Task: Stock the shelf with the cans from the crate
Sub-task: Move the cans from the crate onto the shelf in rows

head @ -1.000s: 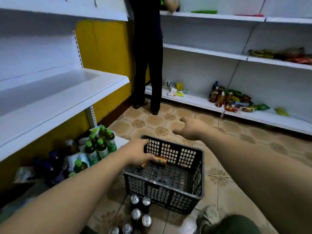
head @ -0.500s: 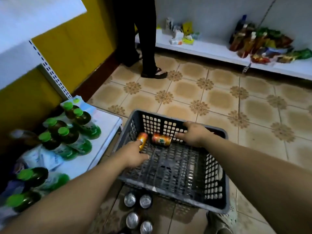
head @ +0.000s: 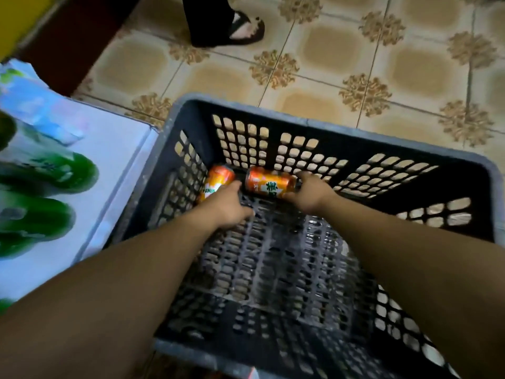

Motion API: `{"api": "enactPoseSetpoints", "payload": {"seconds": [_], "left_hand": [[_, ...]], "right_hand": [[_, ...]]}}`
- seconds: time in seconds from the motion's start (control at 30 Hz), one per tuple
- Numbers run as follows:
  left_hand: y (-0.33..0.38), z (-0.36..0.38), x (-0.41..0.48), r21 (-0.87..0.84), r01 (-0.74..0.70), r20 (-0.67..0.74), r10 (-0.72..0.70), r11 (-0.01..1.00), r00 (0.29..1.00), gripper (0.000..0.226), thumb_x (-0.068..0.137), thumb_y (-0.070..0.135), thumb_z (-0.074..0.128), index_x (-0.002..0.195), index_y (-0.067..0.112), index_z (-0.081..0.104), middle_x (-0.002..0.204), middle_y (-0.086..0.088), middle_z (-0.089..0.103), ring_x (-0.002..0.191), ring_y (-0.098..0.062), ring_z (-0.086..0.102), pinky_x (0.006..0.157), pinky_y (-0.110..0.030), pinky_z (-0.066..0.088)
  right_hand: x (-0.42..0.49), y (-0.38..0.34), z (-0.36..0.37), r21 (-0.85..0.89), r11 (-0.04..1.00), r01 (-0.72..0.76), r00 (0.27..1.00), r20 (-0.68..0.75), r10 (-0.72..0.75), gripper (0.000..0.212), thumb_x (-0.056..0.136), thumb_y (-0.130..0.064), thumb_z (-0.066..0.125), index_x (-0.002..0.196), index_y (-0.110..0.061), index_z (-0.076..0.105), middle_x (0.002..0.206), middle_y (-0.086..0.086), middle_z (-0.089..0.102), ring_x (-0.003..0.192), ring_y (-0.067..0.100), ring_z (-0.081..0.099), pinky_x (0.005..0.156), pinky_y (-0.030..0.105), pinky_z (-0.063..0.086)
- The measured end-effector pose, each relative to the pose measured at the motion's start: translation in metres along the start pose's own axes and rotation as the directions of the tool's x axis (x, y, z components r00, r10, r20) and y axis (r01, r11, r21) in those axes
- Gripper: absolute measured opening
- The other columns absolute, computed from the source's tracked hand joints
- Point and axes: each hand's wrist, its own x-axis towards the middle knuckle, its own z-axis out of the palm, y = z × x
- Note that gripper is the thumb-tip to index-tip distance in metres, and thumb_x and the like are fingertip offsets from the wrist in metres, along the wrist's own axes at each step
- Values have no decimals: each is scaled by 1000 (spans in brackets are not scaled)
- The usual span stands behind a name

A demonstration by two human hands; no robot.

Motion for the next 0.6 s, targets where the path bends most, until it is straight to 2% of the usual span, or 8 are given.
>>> {"api": "enactPoseSetpoints", "payload": {"seconds": [0.13,0.27,0.37,0.43,0.6], "left_hand": [[-10,11,31,-98,-14,-33,11,995,999,84,86,29,68,151,18,16,153,-6,29,135,-25,34,103,-24,29],[-15,24,38,-138,-21,-10,20,990,1000,86,85,28,68,152,19,14,153,-5,30,135,-24,35,103,-24,29],[-15,27,26,-155,-5,20,8,988,1000,91,83,26,71,152,19,12,153,-5,30,136,-24,36,107,-28,30],[-13,22,10,-176,-33,25,38,984,999,91,80,23,74,151,21,18,147,-5,39,131,-25,42,108,-31,35],[1,-11,-61,-215,-86,-5,87,973,996,100,74,21,79,151,19,16,147,-6,39,130,-24,42,107,-30,33]], "right_hand": [[22,6,25,-103,992,67,997,-37,-71,79,83,-33,72,146,-20,26,139,14,39,124,34,45,106,43,38],[21,11,47,-94,986,136,979,-140,-148,65,81,-25,73,132,-16,34,130,15,50,116,33,50,96,41,44],[6,6,48,126,983,132,982,-154,-112,60,80,-27,75,126,-22,37,125,7,55,110,26,57,89,34,47],[-12,-4,37,286,946,150,976,-193,-97,51,80,-27,76,116,-28,40,114,0,55,101,19,57,80,28,45],[-88,-39,-10,462,853,241,957,-262,-129,45,87,-28,65,129,-24,49,109,-8,51,100,13,55,81,23,50]]}}
